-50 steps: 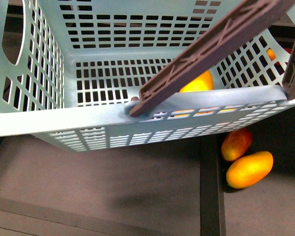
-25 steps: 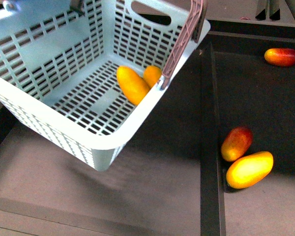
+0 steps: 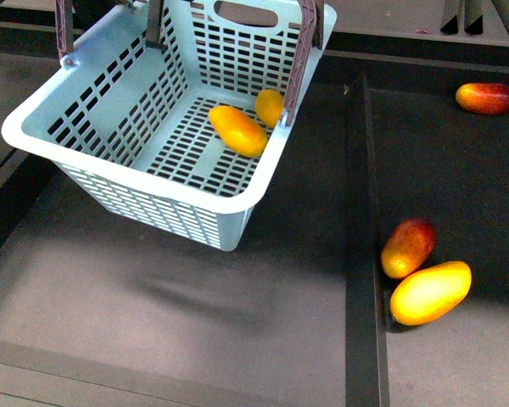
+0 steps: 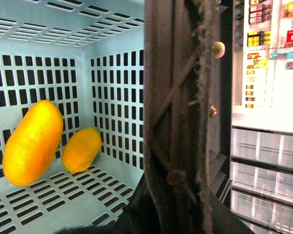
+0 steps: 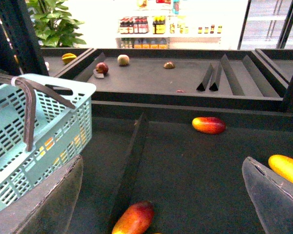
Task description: Pick lemon and mango into basket
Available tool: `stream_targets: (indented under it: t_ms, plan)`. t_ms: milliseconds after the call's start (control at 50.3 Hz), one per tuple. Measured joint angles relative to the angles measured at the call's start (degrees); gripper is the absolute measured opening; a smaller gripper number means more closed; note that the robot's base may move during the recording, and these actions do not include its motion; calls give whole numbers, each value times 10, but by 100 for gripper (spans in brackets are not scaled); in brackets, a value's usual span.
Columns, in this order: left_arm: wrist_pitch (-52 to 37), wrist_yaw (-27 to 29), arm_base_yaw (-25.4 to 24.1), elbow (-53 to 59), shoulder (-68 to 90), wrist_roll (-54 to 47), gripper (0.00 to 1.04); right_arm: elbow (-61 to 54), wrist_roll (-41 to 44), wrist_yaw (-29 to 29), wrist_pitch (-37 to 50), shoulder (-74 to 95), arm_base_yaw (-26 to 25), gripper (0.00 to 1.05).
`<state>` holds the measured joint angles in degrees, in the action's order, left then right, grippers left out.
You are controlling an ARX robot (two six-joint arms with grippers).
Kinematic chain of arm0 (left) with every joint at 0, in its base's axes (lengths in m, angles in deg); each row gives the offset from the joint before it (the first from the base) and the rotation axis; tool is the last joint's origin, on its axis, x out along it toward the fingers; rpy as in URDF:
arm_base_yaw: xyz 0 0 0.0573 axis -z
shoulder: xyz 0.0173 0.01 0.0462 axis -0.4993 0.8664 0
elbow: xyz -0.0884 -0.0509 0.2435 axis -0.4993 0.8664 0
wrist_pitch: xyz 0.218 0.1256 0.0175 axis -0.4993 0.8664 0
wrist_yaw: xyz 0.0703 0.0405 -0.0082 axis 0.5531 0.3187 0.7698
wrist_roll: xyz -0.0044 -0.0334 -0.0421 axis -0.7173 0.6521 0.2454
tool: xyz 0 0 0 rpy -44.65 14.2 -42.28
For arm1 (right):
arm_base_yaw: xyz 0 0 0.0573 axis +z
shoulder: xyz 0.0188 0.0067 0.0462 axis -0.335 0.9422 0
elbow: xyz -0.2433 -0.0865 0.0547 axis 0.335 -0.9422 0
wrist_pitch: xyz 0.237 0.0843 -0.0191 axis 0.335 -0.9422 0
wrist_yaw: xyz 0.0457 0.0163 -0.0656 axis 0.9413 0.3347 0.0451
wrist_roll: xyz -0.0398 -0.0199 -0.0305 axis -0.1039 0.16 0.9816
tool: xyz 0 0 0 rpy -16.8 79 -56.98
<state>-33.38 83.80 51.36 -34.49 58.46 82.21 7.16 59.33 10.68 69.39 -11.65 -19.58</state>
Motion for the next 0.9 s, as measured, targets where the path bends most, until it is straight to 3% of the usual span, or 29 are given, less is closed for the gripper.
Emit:
stream_targets:
  t_ms: [378,617,756,895]
  plan:
    - [38,7,4,27,10,29,6,0,0,0,0,0,0,96]
    - [22,24,13,74,-19,56,44,0,0,0,0,0,0,96]
    - [17,66,17,129,-83,83,67,0,0,0,0,0,0,96]
    - [108,141,22,191,-181,125,94,0,0,0,0,0,0,96]
